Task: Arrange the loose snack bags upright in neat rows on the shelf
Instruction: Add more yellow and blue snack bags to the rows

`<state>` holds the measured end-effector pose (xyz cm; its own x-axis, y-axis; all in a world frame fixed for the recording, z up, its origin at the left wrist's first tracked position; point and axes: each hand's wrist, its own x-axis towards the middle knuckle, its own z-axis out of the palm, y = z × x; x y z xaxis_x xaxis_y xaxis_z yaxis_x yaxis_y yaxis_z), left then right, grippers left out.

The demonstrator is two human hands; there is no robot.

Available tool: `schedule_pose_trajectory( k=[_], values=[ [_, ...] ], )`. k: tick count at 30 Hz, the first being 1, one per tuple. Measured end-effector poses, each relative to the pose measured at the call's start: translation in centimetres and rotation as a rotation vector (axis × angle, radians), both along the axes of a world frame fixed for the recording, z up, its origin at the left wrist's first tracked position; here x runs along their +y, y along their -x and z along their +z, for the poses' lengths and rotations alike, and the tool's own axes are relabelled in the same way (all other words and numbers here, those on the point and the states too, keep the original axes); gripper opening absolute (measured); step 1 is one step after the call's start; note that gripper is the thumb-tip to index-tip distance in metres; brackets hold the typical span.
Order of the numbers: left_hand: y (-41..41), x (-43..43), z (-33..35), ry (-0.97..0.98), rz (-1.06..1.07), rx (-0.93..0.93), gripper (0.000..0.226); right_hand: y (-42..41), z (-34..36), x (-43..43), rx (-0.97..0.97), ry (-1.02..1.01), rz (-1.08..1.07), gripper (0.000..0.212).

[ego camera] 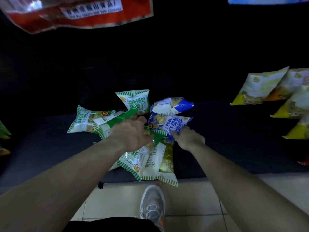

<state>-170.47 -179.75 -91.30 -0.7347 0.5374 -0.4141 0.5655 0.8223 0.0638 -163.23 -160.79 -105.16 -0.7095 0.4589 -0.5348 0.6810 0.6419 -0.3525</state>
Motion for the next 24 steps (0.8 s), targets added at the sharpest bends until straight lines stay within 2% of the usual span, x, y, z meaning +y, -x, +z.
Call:
schedule_pose_trajectory(
  k=[6,10,12,19,24],
  values=[
    [0.5,0.2,-0.1,-0.004,0.027,-0.02,0.069,0.8,-0.6,-0.2,0.252,0.14,-0.194,0.038],
    [0.3,0.7,0.2,-0.018,0.016,-0.016,0.076,0.1,1.4,1.3,0.374,0.094,-0.226,0.046],
    [0.1,1.2,0.7,-0.02,0.005,-0.013,0.076,-0.8,3.1,2.6,0.419,0.055,-0.191,0.052],
    [-1.7,4.1,3.7,-0.063,-0.069,0.065,0.067,-6.4,13.3,9.3,0.462,-0.2,0.069,0.054],
    [-5.1,7.8,6.4,-0.303,-0.136,0.114,0.072,-12.6,20.9,12.7,0.353,-0.283,0.21,0.058]
  ],
)
